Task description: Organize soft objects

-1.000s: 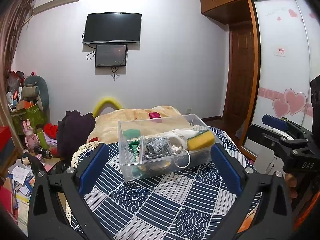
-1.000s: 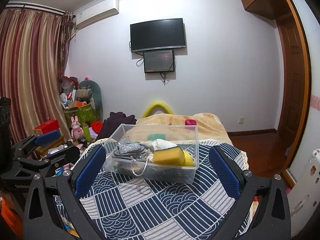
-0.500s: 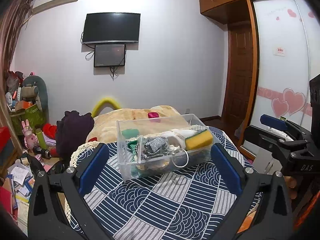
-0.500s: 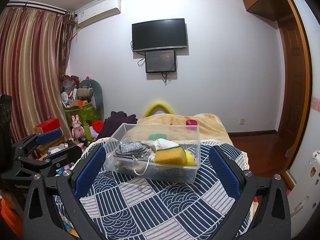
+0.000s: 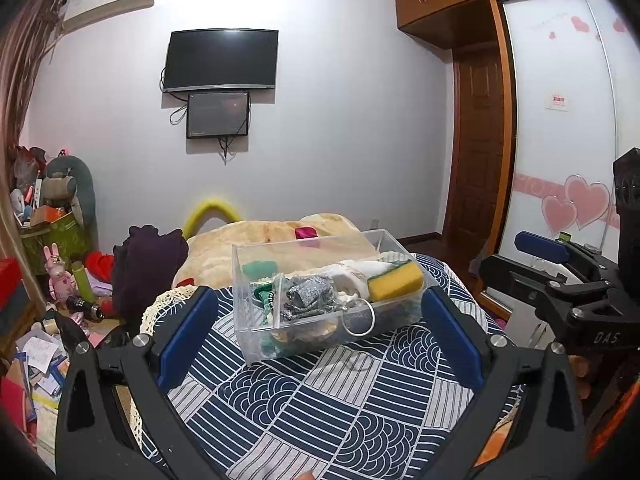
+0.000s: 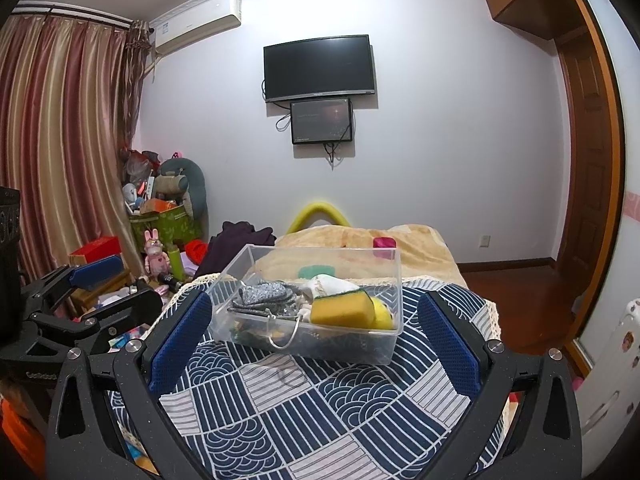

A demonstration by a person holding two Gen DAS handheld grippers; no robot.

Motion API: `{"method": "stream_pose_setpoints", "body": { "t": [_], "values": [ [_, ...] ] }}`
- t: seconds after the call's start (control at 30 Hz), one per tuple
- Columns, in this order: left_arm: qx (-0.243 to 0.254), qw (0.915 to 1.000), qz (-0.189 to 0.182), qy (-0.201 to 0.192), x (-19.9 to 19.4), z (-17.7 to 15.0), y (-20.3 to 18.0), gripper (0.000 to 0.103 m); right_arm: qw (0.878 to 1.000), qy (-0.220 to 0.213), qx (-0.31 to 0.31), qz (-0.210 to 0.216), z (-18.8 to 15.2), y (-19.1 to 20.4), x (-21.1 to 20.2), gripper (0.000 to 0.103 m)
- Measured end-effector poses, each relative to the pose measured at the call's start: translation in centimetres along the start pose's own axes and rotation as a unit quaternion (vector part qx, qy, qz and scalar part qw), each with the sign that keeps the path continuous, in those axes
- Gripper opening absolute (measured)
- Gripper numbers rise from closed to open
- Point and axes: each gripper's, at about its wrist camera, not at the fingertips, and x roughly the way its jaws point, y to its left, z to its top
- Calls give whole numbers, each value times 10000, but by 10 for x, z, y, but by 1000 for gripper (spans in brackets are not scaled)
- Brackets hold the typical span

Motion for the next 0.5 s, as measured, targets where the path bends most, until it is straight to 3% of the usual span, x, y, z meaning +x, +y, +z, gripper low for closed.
{"method": "stream_pose_setpoints", "body": {
  "t": [0.5],
  "values": [
    [-82, 9999, -94, 62, -1, 0, 2, 103, 10000, 14, 14, -11, -3, 2, 2, 103]
  ]
}}
